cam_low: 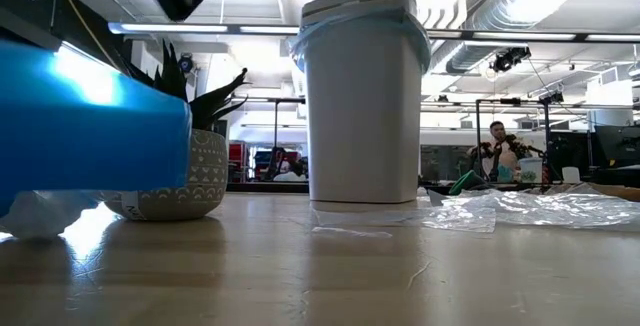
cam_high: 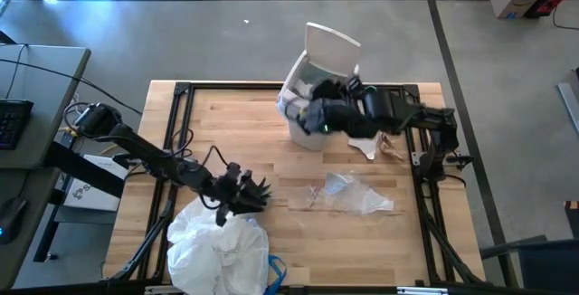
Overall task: Place trash/remove bag and relplace
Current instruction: Put the transparent plastic into the trash bin
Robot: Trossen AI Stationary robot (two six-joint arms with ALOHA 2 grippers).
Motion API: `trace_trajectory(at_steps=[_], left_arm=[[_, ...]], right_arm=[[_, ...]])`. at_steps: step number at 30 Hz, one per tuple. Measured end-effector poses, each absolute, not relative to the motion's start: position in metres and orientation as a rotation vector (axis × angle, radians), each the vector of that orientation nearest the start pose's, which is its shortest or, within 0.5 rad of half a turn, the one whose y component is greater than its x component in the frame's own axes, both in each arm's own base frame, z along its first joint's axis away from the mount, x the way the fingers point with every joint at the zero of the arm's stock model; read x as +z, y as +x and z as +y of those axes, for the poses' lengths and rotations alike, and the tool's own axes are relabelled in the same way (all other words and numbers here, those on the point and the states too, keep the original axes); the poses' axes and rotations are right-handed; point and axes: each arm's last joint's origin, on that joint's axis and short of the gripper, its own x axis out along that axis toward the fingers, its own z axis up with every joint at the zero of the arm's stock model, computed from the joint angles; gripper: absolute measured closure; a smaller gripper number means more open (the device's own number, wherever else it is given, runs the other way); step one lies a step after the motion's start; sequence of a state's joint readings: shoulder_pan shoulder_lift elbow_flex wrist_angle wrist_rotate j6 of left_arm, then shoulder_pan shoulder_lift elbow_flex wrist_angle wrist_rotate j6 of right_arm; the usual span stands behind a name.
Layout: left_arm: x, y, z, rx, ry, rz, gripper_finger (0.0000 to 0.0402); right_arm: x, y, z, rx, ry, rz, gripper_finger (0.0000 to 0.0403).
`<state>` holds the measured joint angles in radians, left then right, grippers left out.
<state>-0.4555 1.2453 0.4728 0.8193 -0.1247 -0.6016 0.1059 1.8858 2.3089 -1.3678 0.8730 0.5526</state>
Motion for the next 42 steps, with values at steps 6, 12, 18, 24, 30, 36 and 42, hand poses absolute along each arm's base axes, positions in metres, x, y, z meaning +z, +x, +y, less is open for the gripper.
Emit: trace_trajectory(at_steps=[6,12,18,24,30,36,42], left_arm=[[0.245,0.238,-0.096,-0.399,-0.497,0.040,0.0321],[0.251,0.275,-0.077,-0.252,-0.301,0.310,0.0321],[0.234,0.318,-0.073,-0.314,-0.228,0.432,0.0321],[0.191,0.352,-0.079,-0.299,-0.181,0.575,0.0321],[0.152,0.373,-0.082,-0.225,-0.111,0.741,0.0321],[0.136,0.385,-0.083,-0.176,-0.059,0.817,0.0321],[0.118,0.388,-0.083,-0.164,-0.048,0.895,0.0321]], right_arm=[[0.437,0.343,0.095,-0.702,0.100,0.581,0.0241],[0.410,0.329,0.184,-0.594,0.081,0.564,0.0242],[0.365,0.312,0.254,-0.560,0.083,0.613,0.0242],[0.324,0.295,0.300,-0.576,0.136,0.630,0.0242],[0.296,0.280,0.330,-0.578,0.178,0.648,0.0242],[0.291,0.276,0.337,-0.582,0.204,0.632,0.0242],[0.291,0.276,0.337,-0.578,0.189,0.633,0.0242]])
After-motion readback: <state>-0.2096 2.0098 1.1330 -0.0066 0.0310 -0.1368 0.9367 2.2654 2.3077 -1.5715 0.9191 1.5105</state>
